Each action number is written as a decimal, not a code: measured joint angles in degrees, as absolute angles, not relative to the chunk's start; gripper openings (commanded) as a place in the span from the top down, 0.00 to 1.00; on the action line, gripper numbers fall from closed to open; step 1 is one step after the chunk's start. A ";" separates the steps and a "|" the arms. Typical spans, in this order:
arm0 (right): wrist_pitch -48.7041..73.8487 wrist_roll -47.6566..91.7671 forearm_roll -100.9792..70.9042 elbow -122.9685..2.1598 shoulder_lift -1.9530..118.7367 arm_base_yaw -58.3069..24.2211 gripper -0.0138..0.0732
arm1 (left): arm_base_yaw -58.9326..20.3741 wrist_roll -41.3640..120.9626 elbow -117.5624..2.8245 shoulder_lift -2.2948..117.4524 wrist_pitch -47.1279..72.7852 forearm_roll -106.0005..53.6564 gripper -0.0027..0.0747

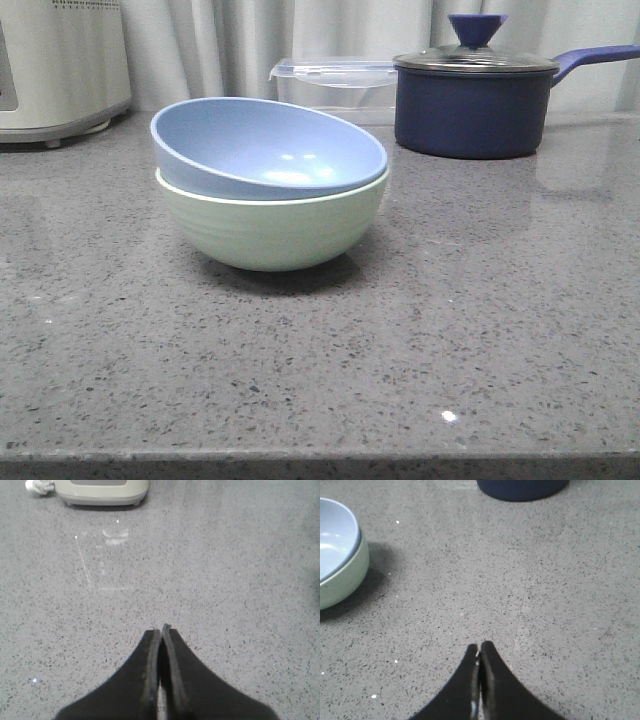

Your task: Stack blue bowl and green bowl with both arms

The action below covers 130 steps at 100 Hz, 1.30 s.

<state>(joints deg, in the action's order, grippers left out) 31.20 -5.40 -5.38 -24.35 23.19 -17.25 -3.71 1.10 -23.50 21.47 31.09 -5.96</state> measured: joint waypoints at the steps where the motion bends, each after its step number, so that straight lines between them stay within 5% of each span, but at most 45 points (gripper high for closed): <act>1: 31.20 -5.40 -5.38 -24.17 22.76 -17.25 0.92 | -3.71 1.10 -23.37 21.29 31.09 -5.85 0.99; 130: 31.20 -5.40 -5.20 -23.71 19.03 -17.25 0.92 | -3.71 1.10 -18.92 14.81 30.12 -5.86 0.99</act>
<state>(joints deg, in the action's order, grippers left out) 31.20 -5.40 -5.20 -23.71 19.03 -17.25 -3.71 1.10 -18.92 14.81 30.12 -5.86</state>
